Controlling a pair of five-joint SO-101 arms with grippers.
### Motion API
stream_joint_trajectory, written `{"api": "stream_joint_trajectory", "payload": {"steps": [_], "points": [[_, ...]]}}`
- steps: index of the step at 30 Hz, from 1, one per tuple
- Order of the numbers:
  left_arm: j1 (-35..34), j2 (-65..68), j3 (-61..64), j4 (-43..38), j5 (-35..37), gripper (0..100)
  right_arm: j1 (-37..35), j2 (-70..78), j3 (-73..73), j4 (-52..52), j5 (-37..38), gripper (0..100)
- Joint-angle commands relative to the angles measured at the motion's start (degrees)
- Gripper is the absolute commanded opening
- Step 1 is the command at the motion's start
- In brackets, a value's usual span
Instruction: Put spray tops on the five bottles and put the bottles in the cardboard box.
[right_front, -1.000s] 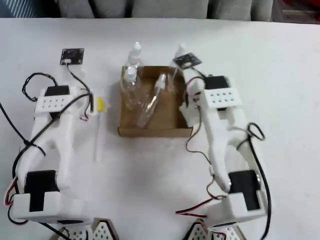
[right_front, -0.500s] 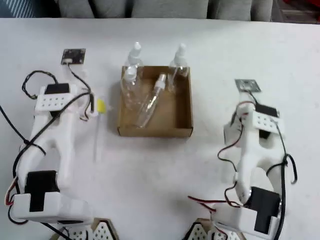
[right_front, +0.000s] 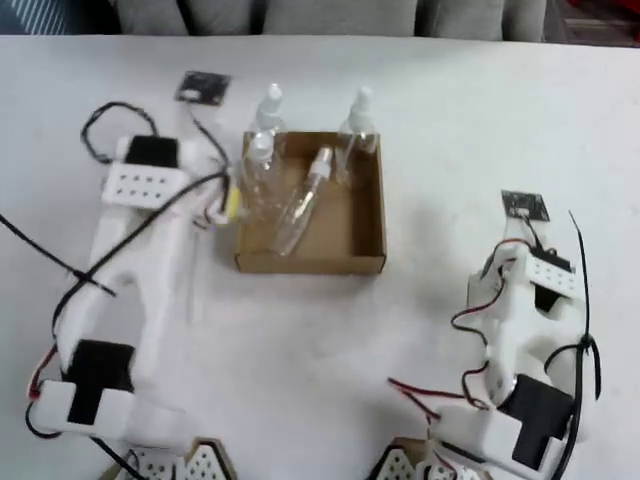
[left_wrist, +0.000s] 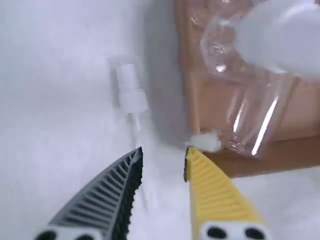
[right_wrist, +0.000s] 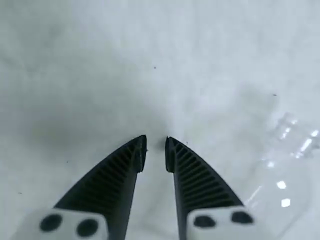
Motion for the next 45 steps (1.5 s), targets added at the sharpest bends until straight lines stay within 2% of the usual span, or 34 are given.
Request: {"api": "stream_joint_trajectory", "payload": {"steps": [1,7,10,16,19,23,42,45], "points": [[6.90,-1.27,-5.63,5.01,-1.76,16,-0.66,0.57,-0.62,-0.57,0.97,3.7],[14.64,-1.19,-5.98,5.45,-2.55,16,-0.84,1.36,-0.70,-1.19,2.99,3.8],[16.31,-1.19,-4.92,2.37,-2.64,16,-0.84,1.36,-0.44,-1.36,3.43,3.8],[16.31,-1.19,3.52,-8.62,-2.64,29,-1.10,1.45,-0.35,-1.45,5.10,3.8],[15.78,-0.84,6.77,-13.89,-2.73,30,-1.98,1.45,-0.26,-1.45,6.24,3.6],[14.55,-0.75,9.58,-18.55,-6.42,30,-2.07,1.45,-0.18,-1.45,6.59,3.7],[11.56,5.32,11.96,-27.52,-8.53,31,-1.89,1.45,-0.18,-1.36,6.59,3.7],[11.03,5.41,12.31,-28.22,-10.90,31,-1.89,1.45,-0.18,-1.36,6.59,3.8]]}}
